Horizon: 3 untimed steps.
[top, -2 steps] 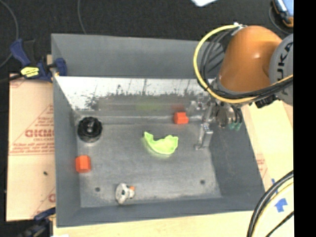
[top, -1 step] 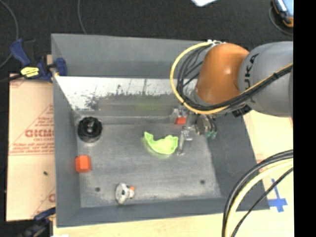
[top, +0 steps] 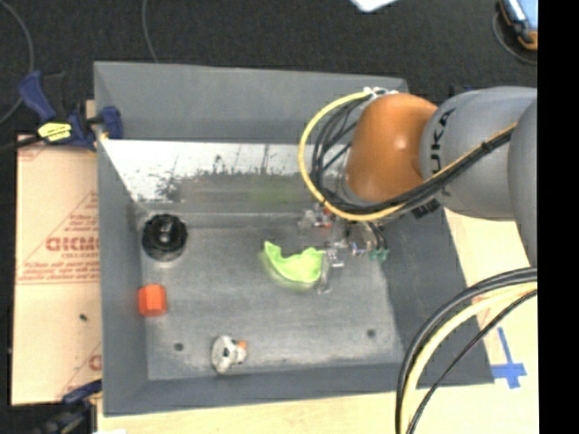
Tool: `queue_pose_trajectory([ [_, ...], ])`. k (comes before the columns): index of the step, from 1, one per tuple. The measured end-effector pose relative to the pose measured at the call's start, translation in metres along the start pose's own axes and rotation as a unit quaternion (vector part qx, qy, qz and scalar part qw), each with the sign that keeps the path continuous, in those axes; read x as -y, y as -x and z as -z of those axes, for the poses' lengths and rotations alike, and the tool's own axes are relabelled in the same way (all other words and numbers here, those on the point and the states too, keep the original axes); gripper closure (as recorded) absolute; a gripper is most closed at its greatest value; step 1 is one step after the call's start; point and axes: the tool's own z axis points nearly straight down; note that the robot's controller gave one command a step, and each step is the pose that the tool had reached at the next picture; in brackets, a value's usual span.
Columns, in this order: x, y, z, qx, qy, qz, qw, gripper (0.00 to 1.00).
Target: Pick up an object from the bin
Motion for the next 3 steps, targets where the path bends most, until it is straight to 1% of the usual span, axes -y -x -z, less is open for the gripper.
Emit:
queue_pose_trajectory([
  [1, -0.027, 0.000, -0.034, 0.0056, 0.001, -0.083, 0.9965, 0.00],
  [2, -0.021, -0.029, -0.046, 0.0026, -0.001, -0.045, 0.9990, 1.00],
  [3, -0.021, -0.029, -0.046, 0.0026, -0.001, -0.045, 0.9990, 1.00],
])
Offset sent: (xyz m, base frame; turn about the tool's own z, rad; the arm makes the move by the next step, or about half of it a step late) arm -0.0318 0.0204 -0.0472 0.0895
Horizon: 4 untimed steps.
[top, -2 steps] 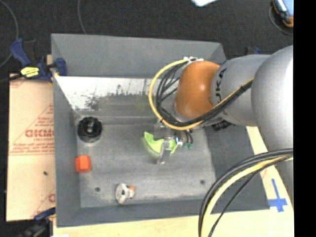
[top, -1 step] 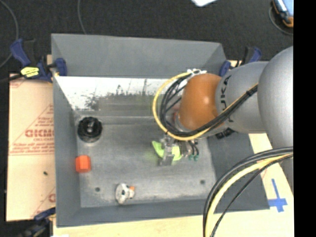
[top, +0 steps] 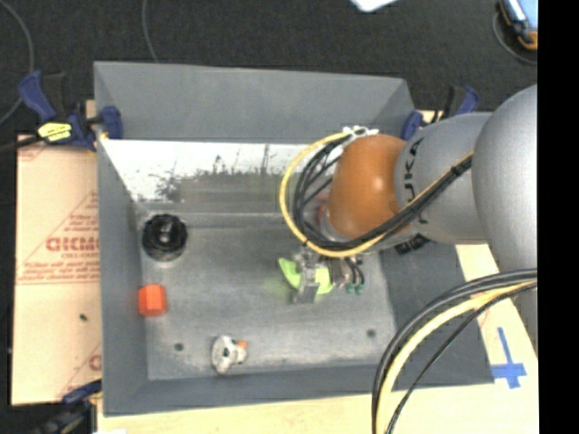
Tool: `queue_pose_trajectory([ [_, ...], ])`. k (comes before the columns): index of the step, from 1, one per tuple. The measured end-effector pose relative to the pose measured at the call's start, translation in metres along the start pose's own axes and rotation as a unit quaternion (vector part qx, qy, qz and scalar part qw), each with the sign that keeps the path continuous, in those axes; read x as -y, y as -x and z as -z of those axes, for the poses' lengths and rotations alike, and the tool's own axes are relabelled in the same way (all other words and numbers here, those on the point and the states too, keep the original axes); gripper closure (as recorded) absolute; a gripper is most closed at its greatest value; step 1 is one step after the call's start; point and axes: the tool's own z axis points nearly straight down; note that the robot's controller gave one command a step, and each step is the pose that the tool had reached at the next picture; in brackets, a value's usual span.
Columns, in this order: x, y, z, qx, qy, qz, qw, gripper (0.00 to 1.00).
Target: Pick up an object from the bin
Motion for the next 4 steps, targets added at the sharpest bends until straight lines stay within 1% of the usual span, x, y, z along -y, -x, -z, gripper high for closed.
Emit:
queue_pose_trajectory([
  [1, 0.012, 0.004, 0.000, 0.0031, 0.000, 0.012, 0.9999, 1.00],
  [2, 0.015, -0.002, 0.000, 0.0021, -0.001, 0.015, 0.9999, 1.00],
  [3, 0.026, 0.015, 0.035, 0.0060, -0.001, 0.023, 0.9997, 1.00],
  [4, 0.010, 0.012, 0.053, 0.0052, -0.001, 0.026, 0.9996, 1.00],
])
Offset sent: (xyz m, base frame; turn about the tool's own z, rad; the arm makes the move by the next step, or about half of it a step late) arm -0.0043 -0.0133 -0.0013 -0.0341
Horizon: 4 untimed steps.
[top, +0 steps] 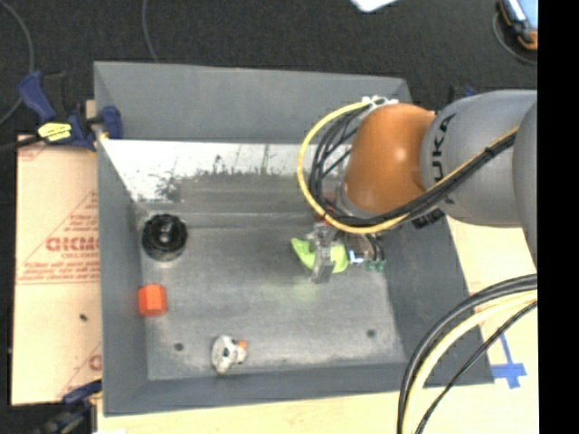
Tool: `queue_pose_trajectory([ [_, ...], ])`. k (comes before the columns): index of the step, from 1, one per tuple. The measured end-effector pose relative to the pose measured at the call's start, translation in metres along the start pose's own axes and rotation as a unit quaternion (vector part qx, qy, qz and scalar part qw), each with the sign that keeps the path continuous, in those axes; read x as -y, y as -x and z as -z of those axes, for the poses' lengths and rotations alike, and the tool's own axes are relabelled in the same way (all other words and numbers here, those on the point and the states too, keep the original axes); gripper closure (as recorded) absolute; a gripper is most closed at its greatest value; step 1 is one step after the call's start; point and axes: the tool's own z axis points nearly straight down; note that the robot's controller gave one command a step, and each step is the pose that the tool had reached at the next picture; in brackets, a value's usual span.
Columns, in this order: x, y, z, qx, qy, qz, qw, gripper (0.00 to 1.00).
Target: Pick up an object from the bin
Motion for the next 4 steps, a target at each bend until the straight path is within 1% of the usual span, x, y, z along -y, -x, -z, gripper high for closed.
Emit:
queue_pose_trajectory([
  [1, 0.025, 0.019, 0.033, 0.0051, -0.002, 0.023, 0.9997, 1.00],
  [2, -0.015, 0.021, 0.059, 0.0041, 0.001, 0.002, 1.0000, 1.00],
  [3, 0.016, 0.015, 0.131, 0.0047, -0.002, 0.008, 1.0000, 1.00],
  [4, -0.047, 0.038, 0.086, 0.0067, 0.002, -0.010, 0.9999, 1.00],
])
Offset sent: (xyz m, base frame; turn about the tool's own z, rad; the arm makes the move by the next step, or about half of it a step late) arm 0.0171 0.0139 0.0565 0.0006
